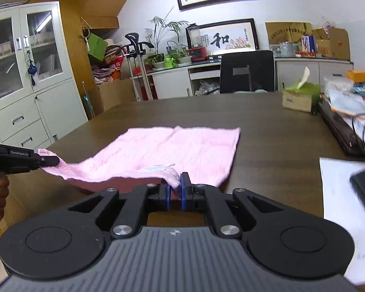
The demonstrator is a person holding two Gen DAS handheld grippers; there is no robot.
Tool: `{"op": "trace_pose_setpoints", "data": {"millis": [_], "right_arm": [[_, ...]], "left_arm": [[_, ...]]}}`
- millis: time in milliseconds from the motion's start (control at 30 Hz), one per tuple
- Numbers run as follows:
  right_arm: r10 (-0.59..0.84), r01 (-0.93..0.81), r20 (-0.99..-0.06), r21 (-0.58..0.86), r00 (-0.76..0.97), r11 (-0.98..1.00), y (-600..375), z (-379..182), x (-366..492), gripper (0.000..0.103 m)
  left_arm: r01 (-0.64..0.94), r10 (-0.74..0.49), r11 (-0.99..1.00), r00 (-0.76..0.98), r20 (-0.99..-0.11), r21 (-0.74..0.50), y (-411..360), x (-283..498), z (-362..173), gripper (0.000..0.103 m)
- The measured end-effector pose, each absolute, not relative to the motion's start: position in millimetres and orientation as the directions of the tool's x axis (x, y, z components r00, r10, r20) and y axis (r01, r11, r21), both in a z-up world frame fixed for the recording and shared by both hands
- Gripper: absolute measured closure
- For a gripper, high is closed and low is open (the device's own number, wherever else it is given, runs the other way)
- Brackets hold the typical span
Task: Fold towel
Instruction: 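Lower the spread towel onto the table and open both grippers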
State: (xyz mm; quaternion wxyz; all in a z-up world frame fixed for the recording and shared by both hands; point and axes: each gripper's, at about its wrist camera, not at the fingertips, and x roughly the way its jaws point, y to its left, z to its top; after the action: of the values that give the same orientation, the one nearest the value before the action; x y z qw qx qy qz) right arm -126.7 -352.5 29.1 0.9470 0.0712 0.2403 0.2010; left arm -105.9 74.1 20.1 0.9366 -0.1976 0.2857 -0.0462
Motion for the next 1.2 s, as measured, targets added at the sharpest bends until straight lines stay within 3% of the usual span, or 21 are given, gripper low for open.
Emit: {"op": "trace_pose_setpoints", "data": {"millis": [167,433,967,1133,1200], "right_arm": [[0.395,-0.314,-0.422,0.251,0.816,0.916,-355.9,47.1,-80.7,0.094],[0.349,-0.233,-0.462,0.290,0.815,0.928,-364.3,40.3,-4.2,0.094],[0.317,-0.156,-0.524,0.329,0.791,0.932,-370.1,-0.6,61.4,0.093],[0.302,-0.126,-0.538,0.339,0.787,0.932,-374.9,-10.5,74.6,0.093],[0.291,-0.114,-0.549,0.334,0.784,0.936,-376.3,-13.3,79.9,0.089]], "left_arm": [[-0.053,-0.174,0.915,0.843,-0.510,-0.400,67.7,-57.8,38.9,0.098],[-0.112,-0.141,0.915,0.811,-0.567,-0.387,51.4,28.3,34.5,0.098],[-0.148,-0.089,0.937,0.775,-0.626,-0.316,33.2,97.3,9.0,0.096],[-0.141,-0.093,0.940,0.770,-0.631,-0.311,32.4,105.0,-0.6,0.084],[-0.146,-0.092,0.939,0.764,-0.639,-0.310,33.5,108.4,-2.8,0.060]]}}
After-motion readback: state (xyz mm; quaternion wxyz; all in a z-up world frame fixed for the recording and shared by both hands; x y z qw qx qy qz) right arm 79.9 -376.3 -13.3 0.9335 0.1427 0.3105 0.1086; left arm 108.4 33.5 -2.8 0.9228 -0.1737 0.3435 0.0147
